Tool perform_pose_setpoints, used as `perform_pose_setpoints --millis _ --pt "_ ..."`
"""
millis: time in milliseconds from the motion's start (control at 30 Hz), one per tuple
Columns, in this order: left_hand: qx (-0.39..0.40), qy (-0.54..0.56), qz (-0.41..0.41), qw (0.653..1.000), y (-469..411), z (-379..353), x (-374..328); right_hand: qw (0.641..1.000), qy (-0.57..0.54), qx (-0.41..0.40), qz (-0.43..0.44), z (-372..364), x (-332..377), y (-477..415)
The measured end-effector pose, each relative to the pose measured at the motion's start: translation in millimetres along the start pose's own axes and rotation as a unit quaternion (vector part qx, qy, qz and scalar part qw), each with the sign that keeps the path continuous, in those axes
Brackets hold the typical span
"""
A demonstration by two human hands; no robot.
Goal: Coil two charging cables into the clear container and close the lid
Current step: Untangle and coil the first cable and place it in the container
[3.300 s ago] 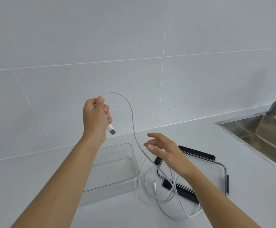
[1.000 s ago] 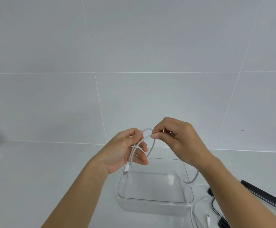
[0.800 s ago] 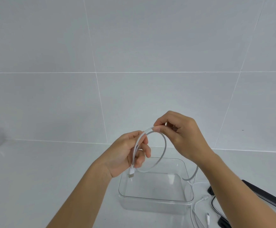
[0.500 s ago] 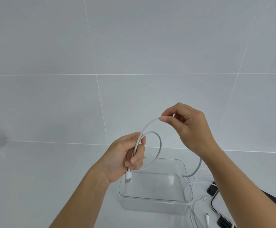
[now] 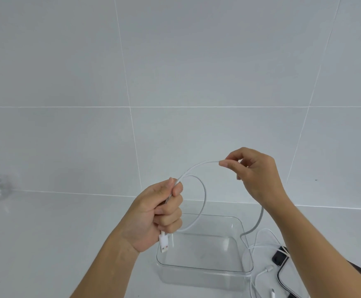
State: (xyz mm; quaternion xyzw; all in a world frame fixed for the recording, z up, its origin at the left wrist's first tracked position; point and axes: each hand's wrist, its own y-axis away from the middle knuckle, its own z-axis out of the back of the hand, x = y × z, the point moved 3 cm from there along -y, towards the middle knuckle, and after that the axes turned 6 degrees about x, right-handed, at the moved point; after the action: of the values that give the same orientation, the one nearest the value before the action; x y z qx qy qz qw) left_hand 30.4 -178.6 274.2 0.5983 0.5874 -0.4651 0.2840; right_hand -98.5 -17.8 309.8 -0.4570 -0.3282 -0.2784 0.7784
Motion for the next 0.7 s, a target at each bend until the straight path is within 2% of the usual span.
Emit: perform_pose_setpoints --millis 100,167,233,333,400,500,700 --pt "0.006 0.052 -0.037 0.998 4.5 8.6 -13.1 0.999 0.018 0.021 -0.029 3.4 -13.8 -3.4" --pt "0.087 0.123 -0.063 0.987 4.2 12.2 -24.7 0.997 0.027 0.048 -0.061 5.6 -24.4 -5.3" --pt "0.106 0.164 -0.079 0.978 7.0 13.9 -36.9 0.994 0.032 0.049 -0.091 7.5 -33.7 -5.5" --pt "-0.008 0.042 -0.089 0.995 13.0 14.8 -42.4 0.994 0.063 -0.012 -0.085 14.3 -36.8 -9.0" --pt "-0.039 0.012 -0.081 0.996 15.9 8.3 -40.9 0.994 0.068 -0.053 -0.072 20.3 -32.8 -13.6" --pt "-0.036 0.008 -0.058 0.998 15.6 4.7 -36.2 0.99 0.077 -0.096 -0.067 25.2 -33.5 -17.6" --pt "-0.004 -0.009 -0.046 0.999 16.1 1.3 -31.2 0.977 0.113 -0.134 -0.119 24.6 -49.8 -11.0"
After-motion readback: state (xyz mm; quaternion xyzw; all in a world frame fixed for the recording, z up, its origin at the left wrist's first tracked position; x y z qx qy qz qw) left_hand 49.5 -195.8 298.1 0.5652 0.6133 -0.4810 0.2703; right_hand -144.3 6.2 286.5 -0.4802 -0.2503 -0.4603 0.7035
